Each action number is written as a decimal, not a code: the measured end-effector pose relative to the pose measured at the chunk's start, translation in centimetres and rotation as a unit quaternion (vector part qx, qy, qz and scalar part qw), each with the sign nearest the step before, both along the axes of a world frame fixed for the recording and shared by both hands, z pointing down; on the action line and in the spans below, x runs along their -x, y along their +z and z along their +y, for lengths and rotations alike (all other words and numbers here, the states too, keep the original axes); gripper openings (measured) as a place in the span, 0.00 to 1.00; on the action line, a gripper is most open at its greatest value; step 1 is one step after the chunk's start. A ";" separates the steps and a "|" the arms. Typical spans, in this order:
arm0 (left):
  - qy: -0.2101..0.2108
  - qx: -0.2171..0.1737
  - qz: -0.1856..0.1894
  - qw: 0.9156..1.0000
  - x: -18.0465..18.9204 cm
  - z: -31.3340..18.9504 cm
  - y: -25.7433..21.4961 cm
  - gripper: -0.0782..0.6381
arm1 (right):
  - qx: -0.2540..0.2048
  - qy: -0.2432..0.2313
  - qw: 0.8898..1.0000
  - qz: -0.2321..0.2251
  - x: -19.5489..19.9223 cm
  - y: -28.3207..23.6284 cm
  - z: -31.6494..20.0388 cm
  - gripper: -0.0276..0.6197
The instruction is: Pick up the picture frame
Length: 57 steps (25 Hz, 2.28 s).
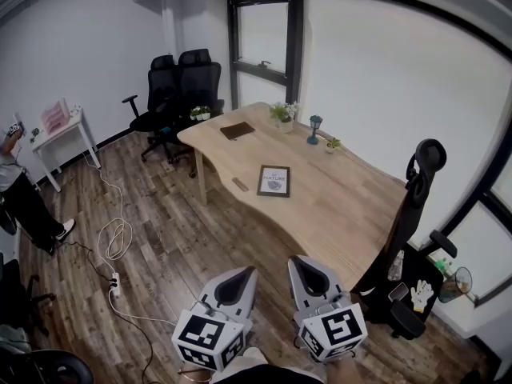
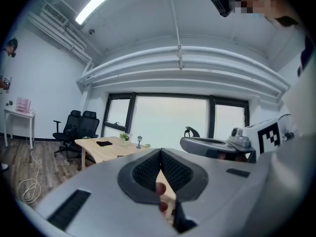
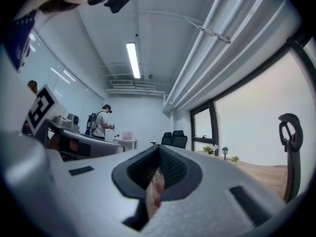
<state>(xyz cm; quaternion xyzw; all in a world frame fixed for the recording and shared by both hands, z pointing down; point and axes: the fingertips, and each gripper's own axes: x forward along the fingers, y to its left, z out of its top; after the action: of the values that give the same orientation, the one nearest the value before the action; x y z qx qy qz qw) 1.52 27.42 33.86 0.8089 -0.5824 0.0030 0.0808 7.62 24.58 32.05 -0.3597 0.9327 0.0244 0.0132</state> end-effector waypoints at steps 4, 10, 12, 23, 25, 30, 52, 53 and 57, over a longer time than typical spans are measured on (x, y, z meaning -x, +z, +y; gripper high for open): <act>0.007 -0.003 -0.003 1.000 1.3 -1.2 -0.2 0.12 | 0.000 0.002 1.000 -0.009 1.2 -0.5 -1.0 0.04; 0.020 -0.008 -0.004 1.000 2.9 -2.0 -0.6 0.12 | 0.005 0.013 1.000 -0.014 2.9 -1.0 -1.9 0.04; 0.021 -0.007 -0.006 1.000 3.5 -2.1 -0.5 0.12 | 0.010 0.014 1.000 -0.016 3.3 -1.0 -2.0 0.04; 0.036 0.004 0.004 0.999 3.9 -2.7 0.2 0.12 | 0.012 0.023 1.000 -0.007 4.4 -0.6 -2.3 0.04; 0.037 0.005 0.005 0.999 3.9 -2.8 0.3 0.12 | 0.013 0.024 1.000 -0.005 4.5 -0.5 -2.5 0.04; 0.037 0.008 0.010 0.999 4.2 -3.5 0.5 0.12 | 0.016 0.021 1.000 -0.002 4.9 -0.3 -3.2 0.04; 0.040 0.020 0.012 0.999 5.0 -8.9 1.1 0.12 | 0.023 0.025 0.999 0.004 5.8 0.6 -8.7 0.04; 0.041 0.019 0.012 0.999 5.1 -9.1 1.2 0.12 | 0.024 0.026 0.999 0.005 5.8 0.7 -9.0 0.04; 0.040 0.020 0.014 0.999 5.4 -10.4 1.6 0.12 | 0.028 0.027 0.999 0.006 5.9 1.2 -10.2 0.04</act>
<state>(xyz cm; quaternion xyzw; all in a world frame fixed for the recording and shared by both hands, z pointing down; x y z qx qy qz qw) -3.84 17.00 35.47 0.8295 -0.5484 0.0067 0.1054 1.77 14.42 33.29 -0.3844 0.9232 0.0010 -0.0025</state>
